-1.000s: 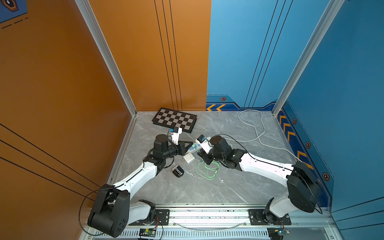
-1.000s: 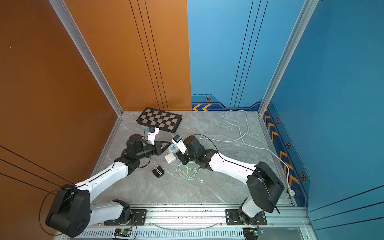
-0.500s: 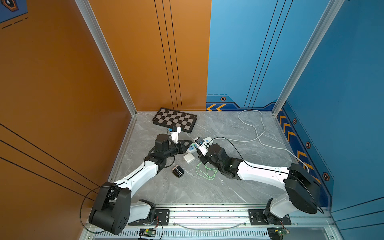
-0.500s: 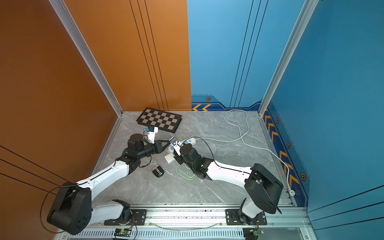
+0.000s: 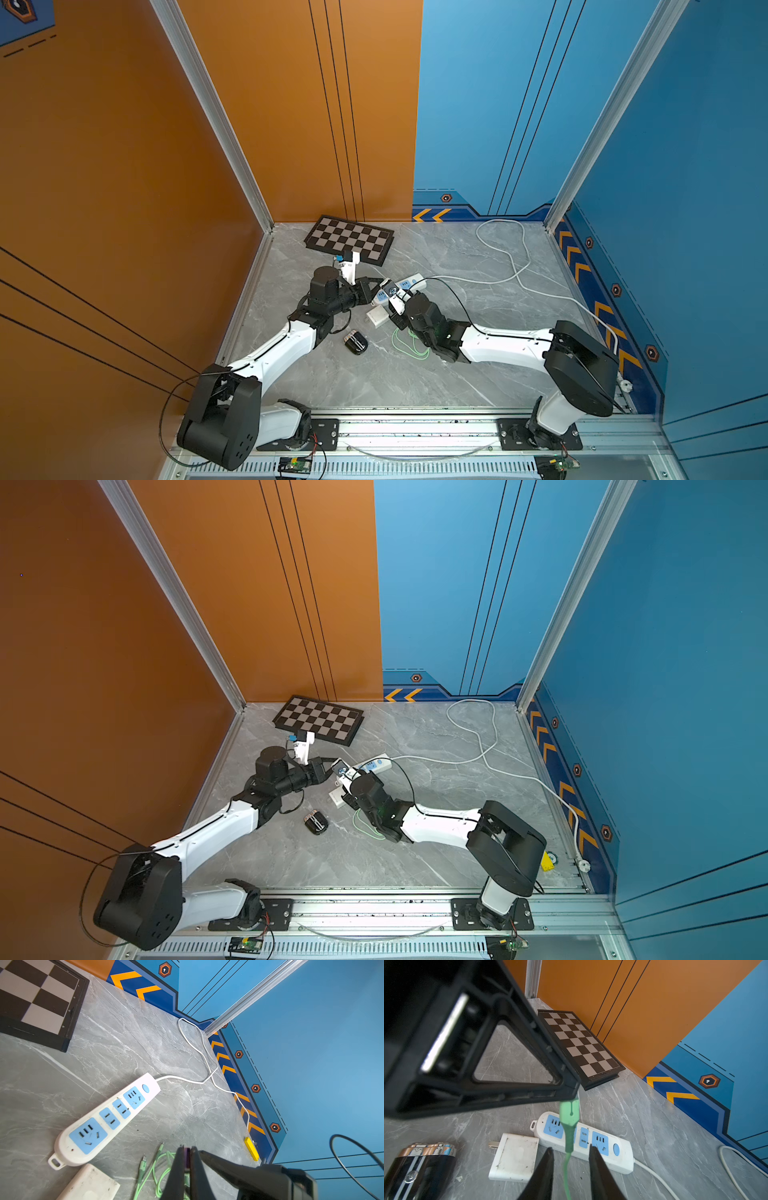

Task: Charge the electric shaver
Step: Pick up the charging cable from the center of the board.

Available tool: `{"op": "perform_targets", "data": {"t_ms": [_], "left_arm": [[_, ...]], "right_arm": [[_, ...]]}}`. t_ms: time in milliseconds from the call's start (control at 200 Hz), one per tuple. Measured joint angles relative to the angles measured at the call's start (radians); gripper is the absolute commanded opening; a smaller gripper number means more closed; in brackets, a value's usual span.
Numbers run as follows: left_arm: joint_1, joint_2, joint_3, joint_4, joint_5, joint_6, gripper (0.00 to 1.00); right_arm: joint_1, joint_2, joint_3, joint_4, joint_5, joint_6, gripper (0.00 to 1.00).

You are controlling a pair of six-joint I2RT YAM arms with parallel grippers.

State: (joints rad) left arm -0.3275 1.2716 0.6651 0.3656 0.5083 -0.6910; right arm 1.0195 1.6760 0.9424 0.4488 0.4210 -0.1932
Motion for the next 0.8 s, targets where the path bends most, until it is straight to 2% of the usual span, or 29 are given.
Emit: {"op": "perform_targets", "data": {"t_ms": [551,801], "left_arm": [[0.0,0.0,0.005,-0.018,-0.015,-0.037,0.0],[-0.001,0.0,0.01,-0.017,-0.015,-0.052,0.0]], "right_arm": [[0.012,0.106,0.059,0.085,0.092,-0.055,0.25],[0.0,0.124,0.084,0.108,0.104,-0.071,0.14]]}}
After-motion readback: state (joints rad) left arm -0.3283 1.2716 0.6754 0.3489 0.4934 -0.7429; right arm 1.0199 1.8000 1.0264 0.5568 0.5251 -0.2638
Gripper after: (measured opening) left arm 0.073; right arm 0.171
